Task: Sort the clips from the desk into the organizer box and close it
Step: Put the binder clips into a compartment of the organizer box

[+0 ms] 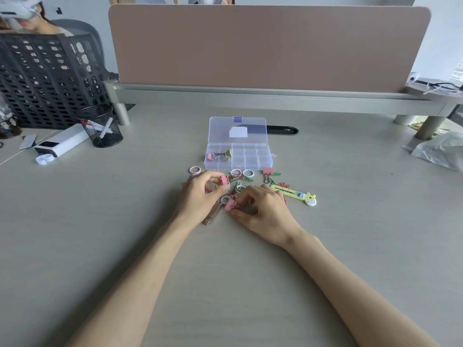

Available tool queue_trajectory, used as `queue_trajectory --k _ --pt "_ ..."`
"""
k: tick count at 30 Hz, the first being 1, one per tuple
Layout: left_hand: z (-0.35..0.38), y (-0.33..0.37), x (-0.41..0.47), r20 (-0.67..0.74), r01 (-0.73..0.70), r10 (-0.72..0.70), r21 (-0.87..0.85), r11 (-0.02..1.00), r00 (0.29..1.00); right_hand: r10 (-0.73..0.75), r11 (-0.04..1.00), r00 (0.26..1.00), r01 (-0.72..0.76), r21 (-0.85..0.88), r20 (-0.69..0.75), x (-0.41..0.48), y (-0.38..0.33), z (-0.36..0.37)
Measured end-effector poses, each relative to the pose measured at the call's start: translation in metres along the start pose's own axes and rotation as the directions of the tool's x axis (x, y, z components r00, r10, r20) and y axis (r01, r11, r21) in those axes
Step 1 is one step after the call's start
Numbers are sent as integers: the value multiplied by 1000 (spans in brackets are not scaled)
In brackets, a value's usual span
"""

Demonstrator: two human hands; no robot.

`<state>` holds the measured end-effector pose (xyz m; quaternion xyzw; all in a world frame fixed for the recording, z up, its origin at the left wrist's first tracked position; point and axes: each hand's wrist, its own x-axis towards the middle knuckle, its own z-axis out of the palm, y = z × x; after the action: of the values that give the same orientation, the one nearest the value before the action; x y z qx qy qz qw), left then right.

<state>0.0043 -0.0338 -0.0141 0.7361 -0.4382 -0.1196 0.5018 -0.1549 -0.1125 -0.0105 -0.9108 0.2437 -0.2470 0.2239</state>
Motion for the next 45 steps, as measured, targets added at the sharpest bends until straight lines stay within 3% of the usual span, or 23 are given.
queue_trajectory --k 6,13,26,35,45 --pt "0 4 -1 7 5 -5 0 1000 1000 -37 994 995 46 97 -96 4 8 -2" --pt "2 4 -2 26 -5 4 38 999 1000 34 990 981 -7 141 -191 9 16 -9" --pt "7 9 -9 90 -300 290 130 945 953 226 868 968 -150 474 -108 14 14 -14" --pt "5 10 -8 30 -345 351 281 896 936 228 854 969 -152 498 -96 14 15 -13" --pt "5 6 -6 -30 -324 356 347 880 934 289 892 938 -191 410 -193 12 9 -16"
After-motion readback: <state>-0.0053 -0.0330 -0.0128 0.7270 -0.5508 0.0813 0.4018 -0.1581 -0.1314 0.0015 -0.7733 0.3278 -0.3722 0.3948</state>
